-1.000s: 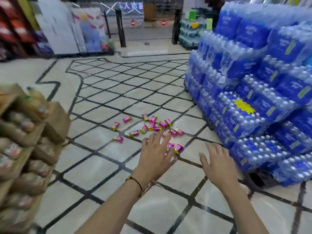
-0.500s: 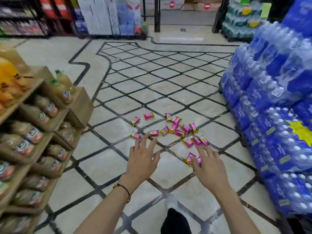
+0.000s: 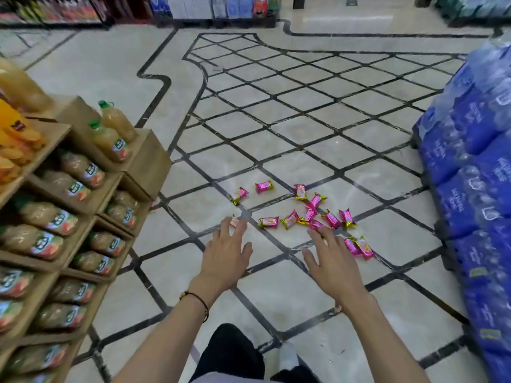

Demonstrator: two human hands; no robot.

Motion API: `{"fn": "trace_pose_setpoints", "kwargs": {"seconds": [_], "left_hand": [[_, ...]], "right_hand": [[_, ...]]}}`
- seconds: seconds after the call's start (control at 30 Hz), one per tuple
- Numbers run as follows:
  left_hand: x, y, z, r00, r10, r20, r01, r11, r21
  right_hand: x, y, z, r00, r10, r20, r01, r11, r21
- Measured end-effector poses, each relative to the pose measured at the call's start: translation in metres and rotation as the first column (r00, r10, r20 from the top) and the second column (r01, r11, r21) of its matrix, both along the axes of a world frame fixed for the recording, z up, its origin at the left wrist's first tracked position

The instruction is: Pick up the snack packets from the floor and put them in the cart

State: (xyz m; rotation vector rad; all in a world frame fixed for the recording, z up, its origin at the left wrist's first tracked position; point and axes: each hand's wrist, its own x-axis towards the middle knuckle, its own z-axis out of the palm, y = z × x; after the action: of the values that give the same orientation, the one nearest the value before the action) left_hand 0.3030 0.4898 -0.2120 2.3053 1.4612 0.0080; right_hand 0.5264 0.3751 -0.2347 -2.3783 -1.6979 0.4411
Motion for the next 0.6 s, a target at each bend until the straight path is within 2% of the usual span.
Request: {"fn": "trace_pose_setpoints", "kwargs": {"seconds": [0.1,0.17,0.23,0.3,0.4,0.6], "left_hand": [[0.018,0.047,-0.018,0.999,0.041,0.016,-0.041,0.999,-0.022],[0.028,0.084,-0.036,0.99,0.116,0.076,-0.112,0.993,-0.047],[0.035,0.124,-0.057,0.971,0.206,0.122,-0.189,0.973,-0.134],[0.044,0.174,-0.091,0.955,0.278,0.101,-0.251,0.943,-0.219],[0.053,0.233,-0.122,0.958,0.282,0.06,-0.256,0.927,-0.274],[0.076,0.354,-0.17,0.967,0.253,-0.023,-0.25,0.933,-0.26]], "right_hand": [[0.018,0.054,-0.024,1.0,0.021,-0.003,-0.021,0.998,-0.058],[0.029,0.094,-0.043,1.0,0.016,-0.008,-0.016,0.995,-0.102],[0.035,0.135,-0.064,1.0,-0.014,-0.003,0.014,0.984,-0.177],[0.043,0.18,-0.092,0.997,-0.08,-0.012,0.074,0.96,-0.269],[0.056,0.231,-0.124,0.989,-0.141,-0.03,0.121,0.925,-0.359],[0.093,0.338,-0.175,0.989,-0.136,-0.049,0.104,0.902,-0.42]]}}
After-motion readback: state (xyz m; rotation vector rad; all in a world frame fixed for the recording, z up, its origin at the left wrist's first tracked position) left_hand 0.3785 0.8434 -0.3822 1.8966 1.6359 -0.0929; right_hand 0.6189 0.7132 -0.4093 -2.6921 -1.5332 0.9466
